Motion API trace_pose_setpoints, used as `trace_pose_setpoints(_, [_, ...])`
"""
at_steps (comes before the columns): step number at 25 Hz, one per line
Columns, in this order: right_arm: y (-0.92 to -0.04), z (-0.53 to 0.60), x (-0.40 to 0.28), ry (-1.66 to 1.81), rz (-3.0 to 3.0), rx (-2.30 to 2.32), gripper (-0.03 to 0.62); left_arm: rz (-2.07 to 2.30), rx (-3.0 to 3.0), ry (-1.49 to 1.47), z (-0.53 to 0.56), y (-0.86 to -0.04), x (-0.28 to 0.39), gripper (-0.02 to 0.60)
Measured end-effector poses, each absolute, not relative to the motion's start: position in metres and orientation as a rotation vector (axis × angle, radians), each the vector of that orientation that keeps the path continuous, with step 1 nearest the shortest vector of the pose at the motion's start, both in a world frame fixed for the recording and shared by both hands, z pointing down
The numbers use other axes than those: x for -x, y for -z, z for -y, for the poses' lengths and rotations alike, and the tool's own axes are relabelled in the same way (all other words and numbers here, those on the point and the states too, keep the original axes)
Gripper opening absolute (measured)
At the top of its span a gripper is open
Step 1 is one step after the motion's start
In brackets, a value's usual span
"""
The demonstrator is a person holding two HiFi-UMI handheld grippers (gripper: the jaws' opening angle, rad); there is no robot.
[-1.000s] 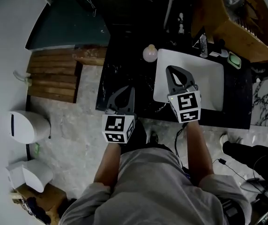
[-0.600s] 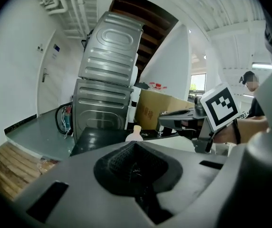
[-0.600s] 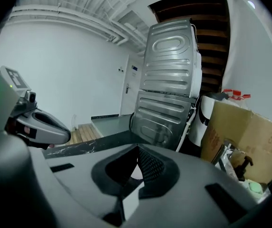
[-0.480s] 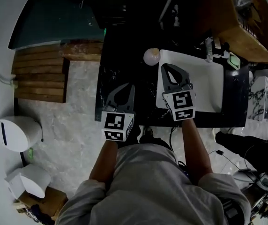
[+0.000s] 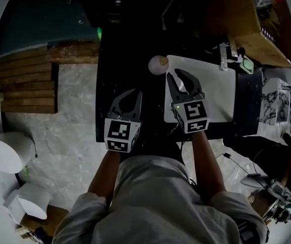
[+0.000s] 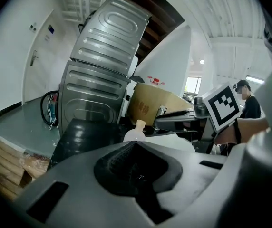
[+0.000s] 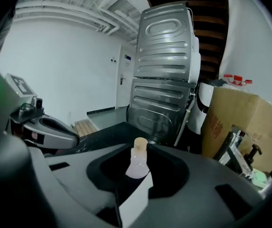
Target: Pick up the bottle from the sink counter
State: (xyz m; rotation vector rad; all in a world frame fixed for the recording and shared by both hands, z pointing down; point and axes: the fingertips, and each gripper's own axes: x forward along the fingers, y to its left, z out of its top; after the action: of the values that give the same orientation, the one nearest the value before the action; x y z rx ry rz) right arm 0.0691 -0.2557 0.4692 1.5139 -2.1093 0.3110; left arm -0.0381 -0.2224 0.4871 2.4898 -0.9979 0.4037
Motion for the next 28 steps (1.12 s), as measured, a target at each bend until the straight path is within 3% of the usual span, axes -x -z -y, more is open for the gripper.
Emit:
trace_pose_setpoints(5, [-0.487, 0.28, -0.072, -0.403, 2.215, -1.543, 0.188, 1.037, -2.445, -0.445, 0.235, -0.506, 0.037, 0.012])
trace_pose_setpoints(11, [-0.497, 0.304, -0.066, -0.43, 2.311, -1.59, 0.239, 1.091, -2.391, -0.516, 0.239, -0.513, 0.046, 0.012])
trace_pose_setpoints(28, [-0.526, 0.331, -0.057, -0.445, 2.342, -1.638, 0.247, 1.128, -2.313, -0.596, 0.236, -0.534, 0.046, 0.012])
